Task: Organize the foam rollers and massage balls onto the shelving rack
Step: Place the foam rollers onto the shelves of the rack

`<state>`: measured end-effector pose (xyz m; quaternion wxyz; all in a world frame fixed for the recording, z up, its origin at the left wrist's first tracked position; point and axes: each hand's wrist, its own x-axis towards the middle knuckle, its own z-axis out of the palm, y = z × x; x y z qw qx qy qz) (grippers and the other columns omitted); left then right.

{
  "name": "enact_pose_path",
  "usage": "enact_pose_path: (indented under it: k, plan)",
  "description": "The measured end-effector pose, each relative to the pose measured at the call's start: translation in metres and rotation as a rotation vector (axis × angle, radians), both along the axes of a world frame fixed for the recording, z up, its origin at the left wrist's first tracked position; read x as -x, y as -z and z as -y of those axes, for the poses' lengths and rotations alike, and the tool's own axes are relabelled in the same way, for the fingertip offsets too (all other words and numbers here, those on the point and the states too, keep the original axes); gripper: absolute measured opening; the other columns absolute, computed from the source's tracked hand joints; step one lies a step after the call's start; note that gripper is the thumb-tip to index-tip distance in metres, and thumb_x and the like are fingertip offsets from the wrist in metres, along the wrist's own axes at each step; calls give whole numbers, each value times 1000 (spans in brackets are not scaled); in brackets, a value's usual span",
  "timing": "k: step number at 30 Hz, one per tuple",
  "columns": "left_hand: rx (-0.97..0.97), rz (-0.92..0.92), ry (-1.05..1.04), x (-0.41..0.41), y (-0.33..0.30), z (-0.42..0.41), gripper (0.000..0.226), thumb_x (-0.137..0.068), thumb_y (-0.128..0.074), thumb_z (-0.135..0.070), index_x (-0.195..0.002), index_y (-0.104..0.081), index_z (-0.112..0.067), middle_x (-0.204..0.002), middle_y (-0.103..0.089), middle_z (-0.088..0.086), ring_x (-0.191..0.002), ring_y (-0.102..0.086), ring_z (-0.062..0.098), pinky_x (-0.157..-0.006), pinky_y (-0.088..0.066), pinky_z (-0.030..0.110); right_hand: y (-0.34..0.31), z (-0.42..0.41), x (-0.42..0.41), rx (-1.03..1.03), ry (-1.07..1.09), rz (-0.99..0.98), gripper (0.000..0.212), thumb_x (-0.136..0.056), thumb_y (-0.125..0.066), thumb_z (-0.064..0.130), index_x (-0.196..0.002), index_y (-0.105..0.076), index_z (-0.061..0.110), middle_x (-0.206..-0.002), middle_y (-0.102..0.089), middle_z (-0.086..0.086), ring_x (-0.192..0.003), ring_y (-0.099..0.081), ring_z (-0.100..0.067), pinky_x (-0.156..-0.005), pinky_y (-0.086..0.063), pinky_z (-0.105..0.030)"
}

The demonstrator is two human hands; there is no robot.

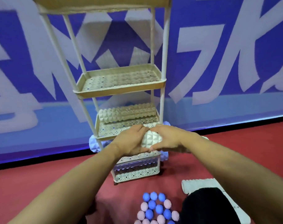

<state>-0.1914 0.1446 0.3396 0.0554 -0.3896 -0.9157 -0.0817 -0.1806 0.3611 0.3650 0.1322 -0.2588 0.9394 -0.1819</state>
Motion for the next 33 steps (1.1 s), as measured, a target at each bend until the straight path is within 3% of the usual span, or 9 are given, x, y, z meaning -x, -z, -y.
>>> enact_pose_path:
  k: [2, 5, 9, 12, 15, 19, 23, 29, 33]
  plan:
    - [-26, -7, 17, -2, -16, 25, 82, -83, -56, -70, -138, -46, -10, -123, -56, 9, -109, -53, 25, -92, -49, 41, -13, 19, 0, 49, -2, 17, 50, -77, -77, 58, -115, -55, 34, -105, -61, 16, -97, -59, -11, -88, -49, -34]
    - [-58, -29, 29, -3, -27, 63, 80, -85, -56, -65, -139, -45, -7, -125, -55, 11, -112, -54, 27, -95, -48, 43, -25, 28, 2, 6, 23, 88, 64, -77, -81, 50, -130, -51, 31, -118, -63, 14, -106, -60, -10, -90, -47, -28]
    - [-142, -32, -26, -3, -28, 106, 77, -84, -62, -64, -138, -46, -11, -126, -54, 6, -113, -52, 23, -98, -46, 40, -25, 18, 13, -99, 102, 21, 77, -68, -79, 66, -133, -51, 36, -125, -61, 14, -111, -61, -13, -97, -50, -37]
    - [-148, -50, -62, 1, -24, 124, 81, -83, -55, -72, -140, -43, -15, -130, -52, 3, -115, -50, 21, -97, -45, 35, -24, 24, 21, -191, 109, -50, 71, -68, -71, 74, -124, -51, 36, -117, -60, 14, -102, -60, -13, -88, -51, -37]
    - [-105, -108, -117, 10, -15, 134, 75, -83, -64, -61, -140, -41, -18, -132, -51, 1, -117, -50, 21, -96, -47, 35, -21, 36, 30, -233, 74, -144, 68, -72, -65, 77, -120, -49, 32, -115, -57, 8, -103, -57, -19, -80, -47, -36]
    - [-22, -161, -246, 24, 2, 134, 72, -78, -72, -48, -137, -43, -18, -128, -53, 1, -114, -53, 23, -93, -50, 37, -20, 50, 49, -333, 83, -208, 85, -72, -59, 82, -138, -43, 31, -128, -53, 1, -118, -51, -26, -93, -47, -43]
    - [-4, -136, -353, 36, 19, 126, 73, -82, -71, -47, -141, -41, -15, -127, -51, 4, -114, -53, 26, -91, -51, 37, -19, 63, 70, -432, 73, -306, 87, -74, -58, 81, -140, -43, 27, -131, -53, -4, -121, -50, -30, -97, -43, -43]
    - [10, -161, -377, 58, 27, 114, 64, -96, -48, -54, -143, -37, -12, -134, -48, 8, -122, -48, 30, -106, -41, 43, -13, 75, 94, -483, 66, -343, 83, -78, -53, 81, -136, -48, 22, -128, -58, -6, -117, -54, -31, -96, -42, -44]
    - [8, -153, -441, 64, 30, 104, 60, -98, -25, -57, -136, -43, -15, -125, -52, 8, -115, -51, 32, -105, -39, 47, -4, 90, 105, -462, 98, -332, 71, -77, -54, 80, -117, -54, 22, -119, -65, -7, -108, -61, -33, -82, -41, -41]
